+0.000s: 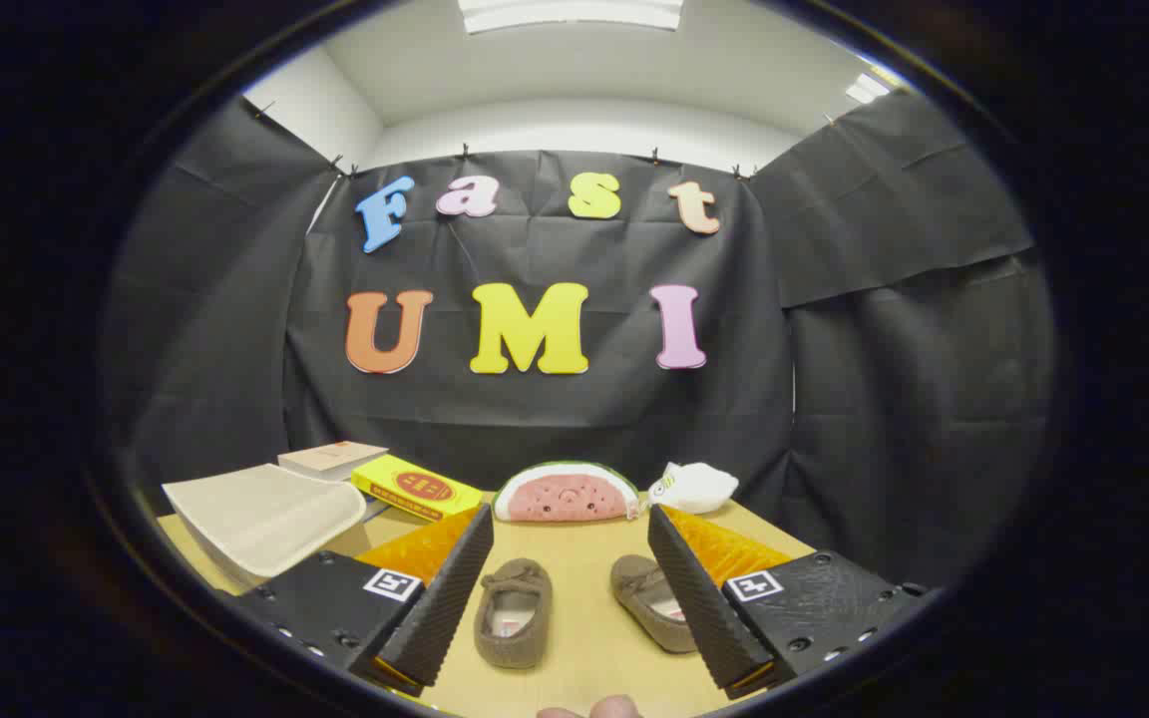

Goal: Open the storage box then place both shoes into the box .Put the left shoe in first, then the right shoe, with the right side of both shoes facing outward in a uniform manner.

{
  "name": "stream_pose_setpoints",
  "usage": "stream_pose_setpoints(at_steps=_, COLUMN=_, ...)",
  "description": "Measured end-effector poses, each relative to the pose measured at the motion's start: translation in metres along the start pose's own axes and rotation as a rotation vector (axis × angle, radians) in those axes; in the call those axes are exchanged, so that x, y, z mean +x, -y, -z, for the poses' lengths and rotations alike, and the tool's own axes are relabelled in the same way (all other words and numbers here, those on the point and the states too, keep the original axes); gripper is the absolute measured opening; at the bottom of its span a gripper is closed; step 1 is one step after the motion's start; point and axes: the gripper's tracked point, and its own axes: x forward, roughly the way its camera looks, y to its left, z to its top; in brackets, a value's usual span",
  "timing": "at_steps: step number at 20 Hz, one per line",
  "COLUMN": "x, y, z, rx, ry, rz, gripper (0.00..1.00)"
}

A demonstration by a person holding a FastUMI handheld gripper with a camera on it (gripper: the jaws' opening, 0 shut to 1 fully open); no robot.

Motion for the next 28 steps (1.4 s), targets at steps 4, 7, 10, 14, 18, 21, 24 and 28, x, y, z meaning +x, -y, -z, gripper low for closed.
stream_pose_setpoints(at_steps=4, x=0.0, y=-0.003, z=0.0, rx=-0.004, ry=0.001, rz=-0.006, gripper=0.95)
stream_pose_setpoints(at_steps=7, x=-0.001, y=-0.009, z=0.0, rx=-0.013, ry=0.003, rz=-0.019, gripper=0.95)
stream_pose_setpoints(at_steps=10, x=-0.003, y=-0.01, z=-0.005, rx=-0.022, ry=0.015, rz=-0.019, gripper=0.95)
stream_pose_setpoints(at_steps=14, x=-0.002, y=-0.016, z=-0.006, rx=-0.018, ry=0.022, rz=-0.031, gripper=0.95)
stream_pose_setpoints(at_steps=18, x=-0.003, y=-0.029, z=-0.005, rx=-0.01, ry=0.016, rz=-0.063, gripper=0.95)
stream_pose_setpoints(at_steps=21, x=-0.001, y=-0.042, z=0.001, rx=0.001, ry=0.008, rz=-0.09, gripper=0.95)
stream_pose_setpoints(at_steps=24, x=0.003, y=-0.059, z=0.01, rx=0.02, ry=-0.01, rz=-0.124, gripper=0.95)
stream_pose_setpoints(at_steps=28, x=0.008, y=-0.103, z=0.016, rx=0.11, ry=-0.038, rz=-0.222, gripper=0.95)
